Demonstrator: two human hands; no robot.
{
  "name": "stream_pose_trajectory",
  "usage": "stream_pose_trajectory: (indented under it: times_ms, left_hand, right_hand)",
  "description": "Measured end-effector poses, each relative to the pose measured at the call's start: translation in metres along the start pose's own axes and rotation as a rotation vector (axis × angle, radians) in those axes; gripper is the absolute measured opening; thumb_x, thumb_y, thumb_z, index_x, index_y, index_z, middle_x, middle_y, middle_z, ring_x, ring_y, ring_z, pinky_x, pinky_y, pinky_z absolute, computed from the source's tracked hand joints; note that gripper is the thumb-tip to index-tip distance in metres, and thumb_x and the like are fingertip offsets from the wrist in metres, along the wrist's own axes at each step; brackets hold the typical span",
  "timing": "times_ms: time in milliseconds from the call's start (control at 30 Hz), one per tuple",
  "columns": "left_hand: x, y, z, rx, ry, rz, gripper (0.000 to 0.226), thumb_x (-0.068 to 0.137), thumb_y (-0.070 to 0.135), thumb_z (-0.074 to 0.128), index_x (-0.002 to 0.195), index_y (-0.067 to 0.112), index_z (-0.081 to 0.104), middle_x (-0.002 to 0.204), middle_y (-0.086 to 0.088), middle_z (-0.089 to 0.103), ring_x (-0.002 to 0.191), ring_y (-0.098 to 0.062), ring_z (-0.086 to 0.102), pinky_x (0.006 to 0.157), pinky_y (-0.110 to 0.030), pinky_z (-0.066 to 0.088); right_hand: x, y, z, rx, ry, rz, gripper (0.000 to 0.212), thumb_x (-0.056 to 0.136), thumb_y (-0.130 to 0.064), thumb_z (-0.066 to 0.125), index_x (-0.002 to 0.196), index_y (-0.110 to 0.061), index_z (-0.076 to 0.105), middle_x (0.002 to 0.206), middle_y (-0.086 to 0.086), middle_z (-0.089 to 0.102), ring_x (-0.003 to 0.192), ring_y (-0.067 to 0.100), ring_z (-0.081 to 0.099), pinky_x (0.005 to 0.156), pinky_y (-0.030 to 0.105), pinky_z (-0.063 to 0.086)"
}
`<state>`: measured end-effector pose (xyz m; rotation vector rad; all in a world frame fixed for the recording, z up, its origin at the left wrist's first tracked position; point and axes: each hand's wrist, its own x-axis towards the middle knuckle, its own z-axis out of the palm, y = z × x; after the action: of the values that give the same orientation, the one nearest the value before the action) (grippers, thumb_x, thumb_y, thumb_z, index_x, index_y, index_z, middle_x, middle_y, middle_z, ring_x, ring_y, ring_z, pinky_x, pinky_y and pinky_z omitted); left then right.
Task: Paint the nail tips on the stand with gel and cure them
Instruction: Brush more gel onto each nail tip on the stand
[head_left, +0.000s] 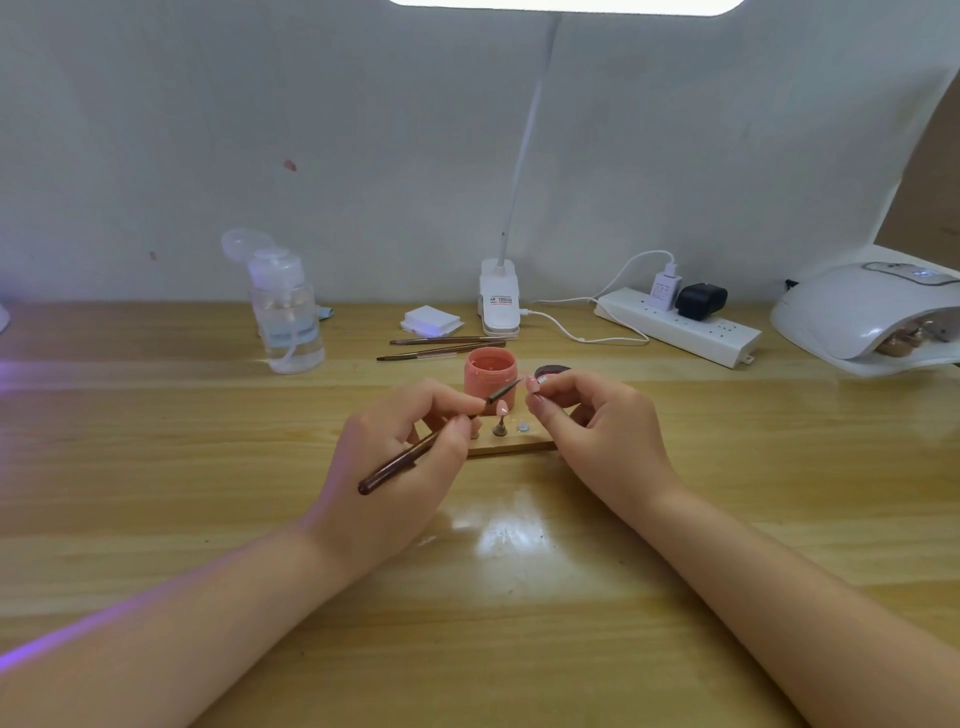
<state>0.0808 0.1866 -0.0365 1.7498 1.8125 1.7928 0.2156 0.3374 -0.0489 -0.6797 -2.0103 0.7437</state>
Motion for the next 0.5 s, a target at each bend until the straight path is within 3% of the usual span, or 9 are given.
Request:
stream_pose_trajectory:
  times_ms: [100, 267, 367, 500]
  left_hand:
    - [0.0018, 0.0028, 0.0011, 0.015, -0.018, 0.008, 0.017, 0.089, 0.024, 0.06, 0.1, 0.031, 0.07, 0.089, 0.014, 0.073, 0.082, -0.007, 0.065, 0.071, -0.013, 0.046]
    - [-0.0004, 0.0004, 0.0003, -0.02, -0.027, -0.046, 0.016, 0.086, 0.02, 0.057, 0.093, 0.029, 0.069, 0.083, 0.008, 0.073, 0.074, -0.009, 0.063, 0.065, -0.015, 0.046]
    - [-0.0012, 0.002, -0.0001, -0.061, -0.009, -0.049, 0.016, 0.089, 0.02, 0.056, 0.096, 0.029, 0.066, 0.088, 0.011, 0.073, 0.081, -0.004, 0.066, 0.069, -0.013, 0.048]
    - [-0.0012, 0.0034, 0.0026, -0.063, -0.051, -0.082, 0.016, 0.089, 0.025, 0.056, 0.098, 0.032, 0.067, 0.09, 0.014, 0.073, 0.079, -0.007, 0.065, 0.07, -0.017, 0.051]
  right_hand:
    - [-0.0004, -0.0007, -0.0002, 0.002, 0.002, -0.003, 0.003, 0.085, -0.02, 0.072, 0.088, -0.019, 0.073, 0.076, -0.01, 0.069, 0.055, 0.022, 0.058, 0.057, 0.028, 0.047]
    - [-0.0009, -0.0012, -0.0007, -0.009, 0.0, -0.004, 0.003, 0.085, -0.02, 0.072, 0.088, -0.02, 0.073, 0.077, -0.012, 0.069, 0.056, 0.021, 0.057, 0.056, 0.026, 0.046]
    - [-0.0007, -0.0021, -0.0012, -0.042, 0.01, -0.011, 0.002, 0.085, -0.022, 0.072, 0.086, -0.023, 0.072, 0.077, -0.014, 0.068, 0.056, 0.016, 0.054, 0.054, 0.018, 0.041]
    - [-0.0007, -0.0029, -0.0016, -0.045, 0.005, -0.016, 0.004, 0.085, -0.021, 0.072, 0.089, -0.02, 0.073, 0.078, -0.013, 0.068, 0.056, 0.016, 0.054, 0.055, 0.02, 0.042]
